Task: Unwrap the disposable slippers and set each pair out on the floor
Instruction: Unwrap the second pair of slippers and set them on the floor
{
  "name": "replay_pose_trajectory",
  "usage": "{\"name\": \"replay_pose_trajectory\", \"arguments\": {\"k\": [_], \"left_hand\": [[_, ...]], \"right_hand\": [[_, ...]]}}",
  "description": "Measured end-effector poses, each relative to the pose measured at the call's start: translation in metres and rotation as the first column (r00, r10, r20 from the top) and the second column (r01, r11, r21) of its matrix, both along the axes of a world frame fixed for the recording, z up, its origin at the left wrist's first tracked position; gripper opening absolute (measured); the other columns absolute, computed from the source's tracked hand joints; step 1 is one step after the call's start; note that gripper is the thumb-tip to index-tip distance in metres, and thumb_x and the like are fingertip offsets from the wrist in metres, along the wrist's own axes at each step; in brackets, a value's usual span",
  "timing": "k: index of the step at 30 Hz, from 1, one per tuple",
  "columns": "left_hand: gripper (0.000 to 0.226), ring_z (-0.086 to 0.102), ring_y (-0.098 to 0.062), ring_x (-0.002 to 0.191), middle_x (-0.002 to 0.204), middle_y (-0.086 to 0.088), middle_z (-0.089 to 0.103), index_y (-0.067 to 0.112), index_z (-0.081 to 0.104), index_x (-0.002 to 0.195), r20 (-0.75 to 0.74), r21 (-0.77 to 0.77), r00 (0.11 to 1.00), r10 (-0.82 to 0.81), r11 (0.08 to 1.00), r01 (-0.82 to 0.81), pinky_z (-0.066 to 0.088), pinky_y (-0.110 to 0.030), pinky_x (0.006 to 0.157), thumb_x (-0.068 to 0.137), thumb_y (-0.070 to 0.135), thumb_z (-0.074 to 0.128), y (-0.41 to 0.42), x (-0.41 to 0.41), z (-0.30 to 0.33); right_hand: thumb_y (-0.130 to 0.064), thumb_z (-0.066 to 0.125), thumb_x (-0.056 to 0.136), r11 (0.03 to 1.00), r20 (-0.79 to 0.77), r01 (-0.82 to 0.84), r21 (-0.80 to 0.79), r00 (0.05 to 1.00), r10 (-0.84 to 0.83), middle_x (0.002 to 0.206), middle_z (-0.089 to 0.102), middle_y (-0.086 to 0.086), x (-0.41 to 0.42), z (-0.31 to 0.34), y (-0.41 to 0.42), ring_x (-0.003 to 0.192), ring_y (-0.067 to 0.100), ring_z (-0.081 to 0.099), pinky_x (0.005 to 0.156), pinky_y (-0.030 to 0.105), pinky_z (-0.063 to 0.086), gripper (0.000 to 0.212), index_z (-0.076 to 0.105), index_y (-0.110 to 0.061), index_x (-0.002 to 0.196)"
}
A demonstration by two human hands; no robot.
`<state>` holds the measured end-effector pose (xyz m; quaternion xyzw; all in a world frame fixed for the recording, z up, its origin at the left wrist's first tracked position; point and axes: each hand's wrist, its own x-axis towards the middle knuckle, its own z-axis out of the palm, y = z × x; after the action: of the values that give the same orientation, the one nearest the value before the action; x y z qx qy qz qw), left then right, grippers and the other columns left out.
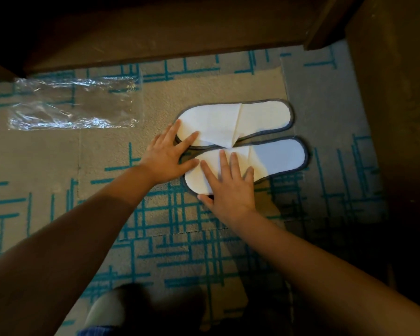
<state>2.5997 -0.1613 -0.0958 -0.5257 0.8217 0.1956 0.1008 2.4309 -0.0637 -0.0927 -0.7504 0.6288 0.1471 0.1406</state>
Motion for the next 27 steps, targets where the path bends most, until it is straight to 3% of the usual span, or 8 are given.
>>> {"name": "replay_pose_trajectory", "arguments": {"k": [4,10,16,27], "left_hand": [[0.084,0.002,-0.036,0.144,0.157,-0.017,-0.005,0.039,0.003,0.145,0.017,-0.008,0.996,-0.082,0.997,0.082,0.012,-0.051,0.116,0.077,0.065,0.046,-0.004,-0.002,0.001],[0.109,0.004,-0.036,0.144,0.157,-0.014,-0.010,0.037,0.000,0.146,0.073,0.076,0.971,-0.229,0.972,0.223,0.015,-0.051,0.115,0.063,0.064,0.066,-0.021,0.014,0.008],[0.106,0.007,-0.035,0.144,0.157,-0.011,-0.006,0.040,0.007,0.145,0.011,0.048,0.986,-0.166,0.985,0.165,0.019,-0.049,0.116,0.062,0.062,0.070,-0.018,0.006,0.005],[0.101,0.014,-0.036,0.142,0.157,-0.014,0.001,0.037,0.013,0.145,0.035,0.003,0.977,-0.208,0.978,0.208,0.020,-0.051,0.115,0.062,0.068,0.063,-0.027,-0.044,0.007]], "right_hand": [[-0.052,0.033,0.091,0.994,0.031,-0.093,-0.062,0.995,0.095,0.157,0.003,0.014,0.008,0.008,0.004,0.142,0.032,0.009,0.102,0.057,0.028,0.068,0.010,-0.022,0.148],[-0.044,0.029,0.096,0.994,0.052,-0.107,0.010,0.993,0.106,0.158,0.000,0.015,0.010,0.009,0.006,0.143,0.035,0.007,0.102,0.058,0.030,0.065,-0.002,-0.018,0.148],[-0.047,0.032,0.095,0.998,0.037,-0.055,0.014,0.998,0.054,0.158,0.003,0.014,0.006,0.006,0.003,0.142,0.034,0.009,0.099,0.058,0.033,0.068,0.000,-0.019,0.148],[-0.049,0.032,0.093,1.000,-0.002,0.028,-0.001,1.000,-0.028,0.157,0.005,0.011,-0.036,0.008,0.003,0.141,0.033,0.011,0.098,0.055,0.034,0.068,0.002,-0.022,0.148]]}}
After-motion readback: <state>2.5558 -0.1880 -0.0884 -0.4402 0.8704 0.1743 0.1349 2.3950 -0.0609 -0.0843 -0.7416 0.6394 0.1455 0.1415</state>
